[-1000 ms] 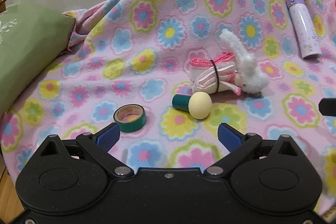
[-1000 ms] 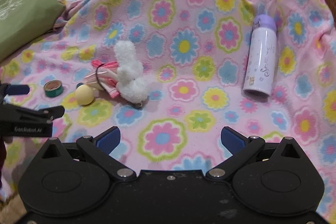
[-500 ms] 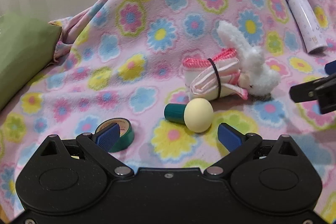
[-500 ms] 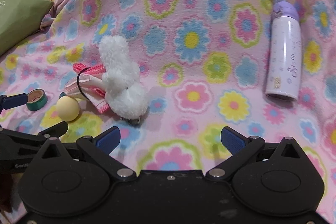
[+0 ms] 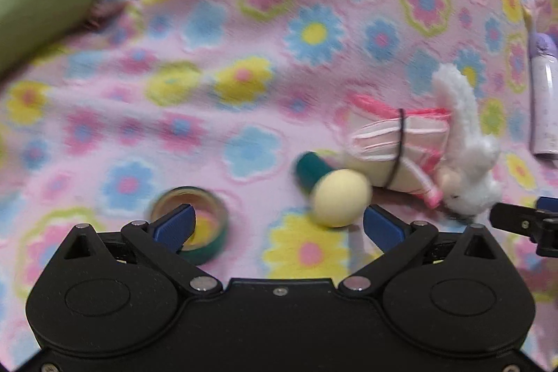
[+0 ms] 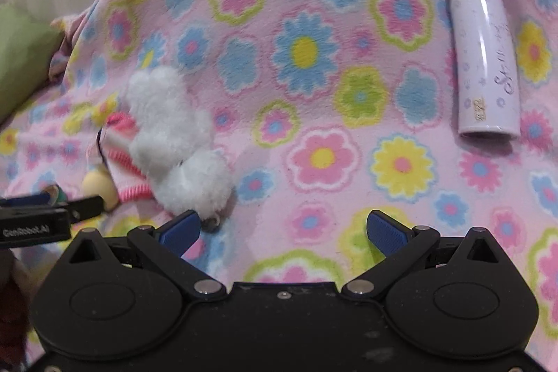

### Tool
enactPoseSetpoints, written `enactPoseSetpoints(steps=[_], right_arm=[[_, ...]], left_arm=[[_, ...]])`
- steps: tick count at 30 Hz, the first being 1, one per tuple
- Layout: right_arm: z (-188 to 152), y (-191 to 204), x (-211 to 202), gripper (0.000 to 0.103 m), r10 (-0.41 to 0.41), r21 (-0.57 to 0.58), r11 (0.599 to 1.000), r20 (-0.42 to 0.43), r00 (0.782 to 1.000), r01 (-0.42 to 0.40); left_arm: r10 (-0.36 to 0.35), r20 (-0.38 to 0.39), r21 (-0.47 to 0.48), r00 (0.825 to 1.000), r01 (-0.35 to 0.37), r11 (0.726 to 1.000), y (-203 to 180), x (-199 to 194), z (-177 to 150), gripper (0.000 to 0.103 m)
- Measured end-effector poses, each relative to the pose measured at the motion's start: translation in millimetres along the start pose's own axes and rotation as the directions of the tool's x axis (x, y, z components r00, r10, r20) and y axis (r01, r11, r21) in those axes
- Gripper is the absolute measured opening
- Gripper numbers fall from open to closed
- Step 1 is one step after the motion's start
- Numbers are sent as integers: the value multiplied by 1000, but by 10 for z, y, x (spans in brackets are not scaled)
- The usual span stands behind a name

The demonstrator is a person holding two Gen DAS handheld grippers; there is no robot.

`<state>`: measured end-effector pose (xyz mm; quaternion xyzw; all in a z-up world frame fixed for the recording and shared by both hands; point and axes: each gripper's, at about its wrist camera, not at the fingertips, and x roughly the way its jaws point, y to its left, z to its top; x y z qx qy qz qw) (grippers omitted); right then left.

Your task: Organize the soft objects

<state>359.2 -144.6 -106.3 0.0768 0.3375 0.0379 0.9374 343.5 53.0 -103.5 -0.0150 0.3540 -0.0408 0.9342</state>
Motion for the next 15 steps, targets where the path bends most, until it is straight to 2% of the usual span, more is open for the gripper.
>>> enactPoseSetpoints(steps=[4, 7, 10, 13, 15], right_arm=[[22, -96, -79, 102, -17, 27, 1000, 36, 999, 16], [51, -179, -159, 102, -41, 10, 999, 71, 997, 41], [76, -305, -233, 102, -69, 15, 998, 98, 993, 68], [63, -452, -269, 102, -96, 55, 994, 109, 989, 91], [27, -524, -251, 103, -115, 92, 990, 103, 988, 106]], left_arm=[[-12, -18, -37, 1000, 11, 999, -127, 109, 51, 99], [-61, -10, -60, 998, 60, 996, -260, 147, 73, 99], [-66, 14, -6, 998, 66, 998, -501, 118, 69, 99], [-108, 25, 76, 994, 106, 991, -750, 54, 59, 99], [-167, 5, 96, 986, 166, 981, -858, 30, 44, 98]])
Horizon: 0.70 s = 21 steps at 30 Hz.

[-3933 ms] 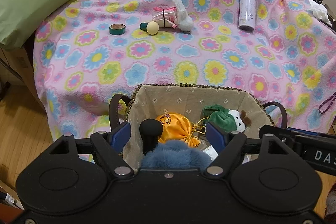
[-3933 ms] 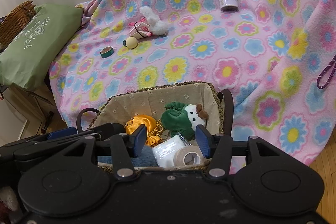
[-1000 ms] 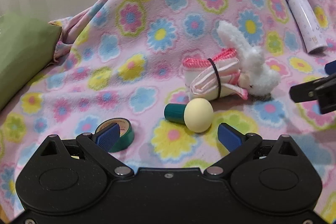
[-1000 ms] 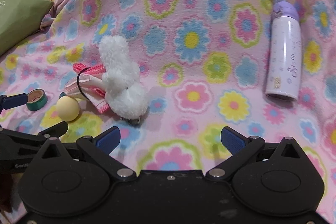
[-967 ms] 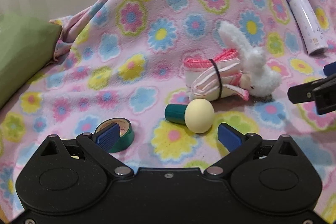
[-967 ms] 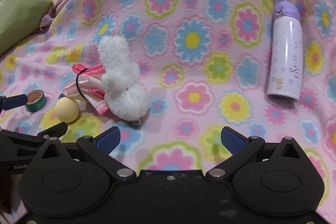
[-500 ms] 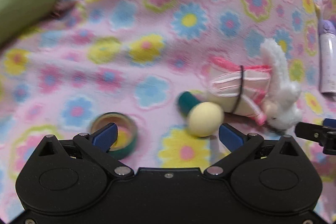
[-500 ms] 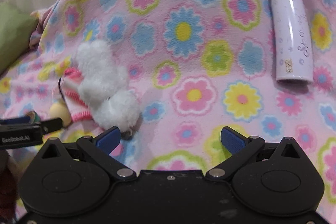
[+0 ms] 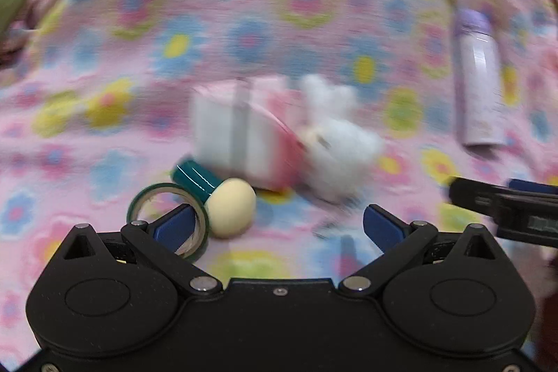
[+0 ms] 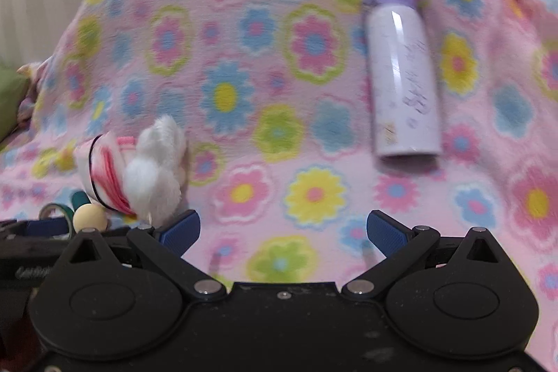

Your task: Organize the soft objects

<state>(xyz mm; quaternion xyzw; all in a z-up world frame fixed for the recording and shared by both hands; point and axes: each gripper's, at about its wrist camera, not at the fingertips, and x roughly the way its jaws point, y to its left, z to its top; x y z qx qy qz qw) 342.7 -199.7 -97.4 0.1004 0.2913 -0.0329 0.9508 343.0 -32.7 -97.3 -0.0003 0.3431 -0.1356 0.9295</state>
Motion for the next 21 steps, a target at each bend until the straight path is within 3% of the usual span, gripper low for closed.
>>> enactPoseSetpoints(steps=[2, 5, 11, 16, 21], right_arm=[[-51, -109, 42, 103, -19, 61, 998, -19, 1000, 20], [-65, -221, 41, 103, -24, 130, 991, -17, 1000, 26], [-76, -192, 117, 103, -40, 110, 993, -46, 998, 45], [-81, -205, 139, 103, -36, 115, 992, -47, 998, 41], [-79, -193, 122, 103, -39, 108, 993, -51, 998, 45]], left_arm=[[-44, -10, 17, 999, 44, 999, -73, -10, -13, 98], [-33, 13, 55, 999, 33, 998, -117, -89, -15, 98], [-15, 104, 42, 994, 11, 999, 30, -399, 57, 99], [81, 133, 96, 988, -94, 991, 203, -392, 83, 99], [171, 108, -27, 979, -169, 985, 561, -282, 60, 99]])
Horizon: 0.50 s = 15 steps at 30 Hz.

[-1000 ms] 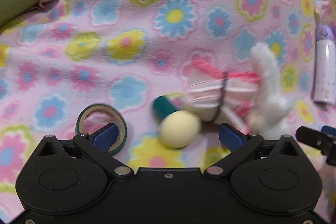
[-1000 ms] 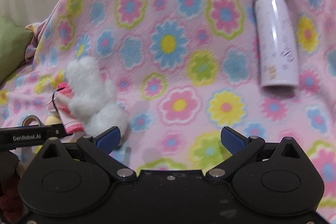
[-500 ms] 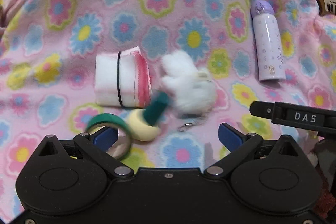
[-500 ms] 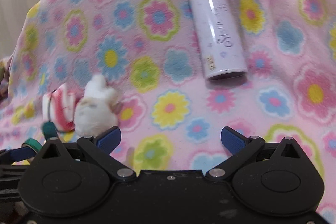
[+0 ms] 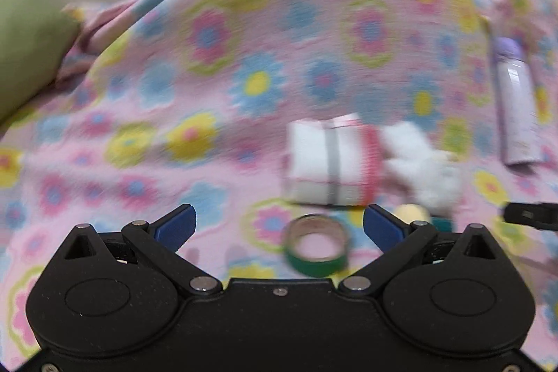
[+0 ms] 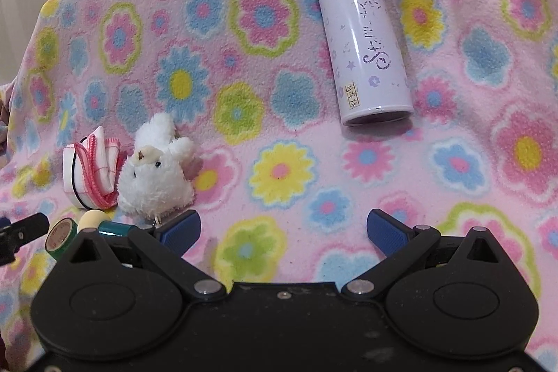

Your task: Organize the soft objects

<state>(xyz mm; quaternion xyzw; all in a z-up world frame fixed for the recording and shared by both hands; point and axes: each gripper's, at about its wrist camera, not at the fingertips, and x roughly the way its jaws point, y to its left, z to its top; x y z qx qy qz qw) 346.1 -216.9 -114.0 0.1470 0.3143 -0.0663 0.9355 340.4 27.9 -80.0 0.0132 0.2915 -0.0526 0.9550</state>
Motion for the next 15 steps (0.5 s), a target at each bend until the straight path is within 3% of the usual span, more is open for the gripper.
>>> enactPoseSetpoints(steps=[5, 11, 15], right_arm=[[4, 8, 11, 103, -6, -8, 1000, -6, 1000, 6], [26, 113, 14, 103, -32, -67, 997, -8, 999, 32], [71, 273, -40, 102, -15, -132, 991, 55, 998, 23]], left_arm=[[-26, -36, -93, 999, 22, 995, 189, 106, -106, 99], [-35, -37, -9, 999, 35, 999, 28, 131, -161, 99], [-38, -35, -19, 999, 38, 999, 50, 133, -166, 99]])
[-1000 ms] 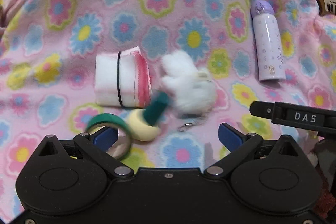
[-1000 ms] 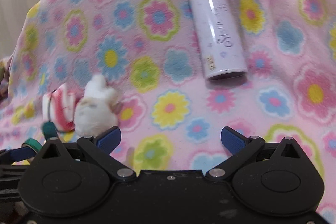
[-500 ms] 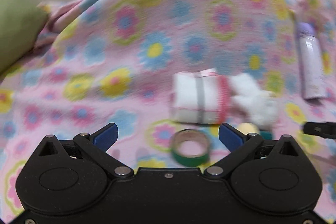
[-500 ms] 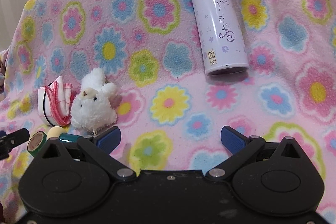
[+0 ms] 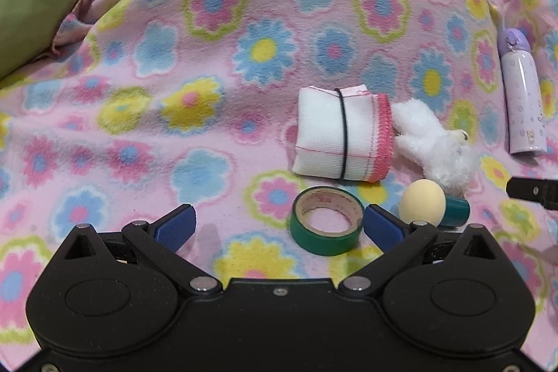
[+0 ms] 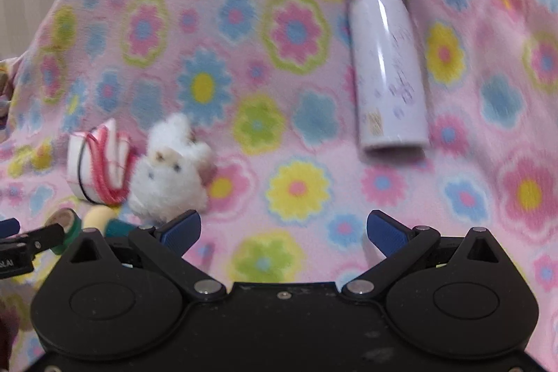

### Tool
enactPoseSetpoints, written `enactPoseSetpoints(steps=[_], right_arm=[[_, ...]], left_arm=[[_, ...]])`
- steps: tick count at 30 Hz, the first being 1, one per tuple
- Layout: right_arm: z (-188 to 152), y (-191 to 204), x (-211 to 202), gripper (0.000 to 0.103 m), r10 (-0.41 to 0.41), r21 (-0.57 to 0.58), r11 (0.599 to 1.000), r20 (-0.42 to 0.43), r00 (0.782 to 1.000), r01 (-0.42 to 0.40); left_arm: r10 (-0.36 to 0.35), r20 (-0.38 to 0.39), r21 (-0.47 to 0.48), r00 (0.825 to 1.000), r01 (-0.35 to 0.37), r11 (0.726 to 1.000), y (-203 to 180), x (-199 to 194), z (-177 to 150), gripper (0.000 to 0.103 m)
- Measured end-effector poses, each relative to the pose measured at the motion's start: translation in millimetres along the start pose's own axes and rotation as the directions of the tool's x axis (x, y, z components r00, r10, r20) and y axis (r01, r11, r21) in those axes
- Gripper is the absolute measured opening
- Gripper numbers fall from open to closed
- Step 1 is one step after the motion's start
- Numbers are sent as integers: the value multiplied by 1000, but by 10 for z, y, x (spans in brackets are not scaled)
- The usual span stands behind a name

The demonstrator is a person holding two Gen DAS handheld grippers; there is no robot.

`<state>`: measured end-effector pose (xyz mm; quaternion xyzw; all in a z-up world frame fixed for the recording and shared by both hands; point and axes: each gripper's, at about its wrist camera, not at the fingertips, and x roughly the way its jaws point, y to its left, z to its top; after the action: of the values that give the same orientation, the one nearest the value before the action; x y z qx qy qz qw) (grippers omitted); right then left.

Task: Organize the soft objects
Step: 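Close the right gripper around the white plush bunny, then grasp the green tape roll with the left gripper while the right gripper holds the bunny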

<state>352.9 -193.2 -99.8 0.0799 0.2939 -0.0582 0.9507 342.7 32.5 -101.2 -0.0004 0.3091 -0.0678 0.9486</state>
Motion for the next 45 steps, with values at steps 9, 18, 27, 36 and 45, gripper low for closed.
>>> enactPoseSetpoints(steps=[9, 18, 27, 36, 45], right_arm=[[415, 502, 199, 103, 52, -58, 997, 45, 998, -49], [440, 910, 626, 102, 20, -174, 984, -50, 999, -28], [383, 1085, 797, 88, -19, -233, 973, -98, 995, -4], [383, 610, 711, 52, 79, -56, 994, -173, 982, -90], [91, 102, 85, 52, 31, -76, 996, -169, 985, -45]], left_arm=[[7, -10, -10, 1000, -7, 1000, 13, 19, -8, 100], [10, -10, -16, 1000, -10, 1000, 23, 28, -7, 100], [22, -12, -26, 1000, -23, 999, 34, 36, -8, 100], [22, -15, -32, 1000, -23, 999, 41, 42, -8, 100], [18, -7, -31, 1000, -18, 999, 42, 35, -8, 99]])
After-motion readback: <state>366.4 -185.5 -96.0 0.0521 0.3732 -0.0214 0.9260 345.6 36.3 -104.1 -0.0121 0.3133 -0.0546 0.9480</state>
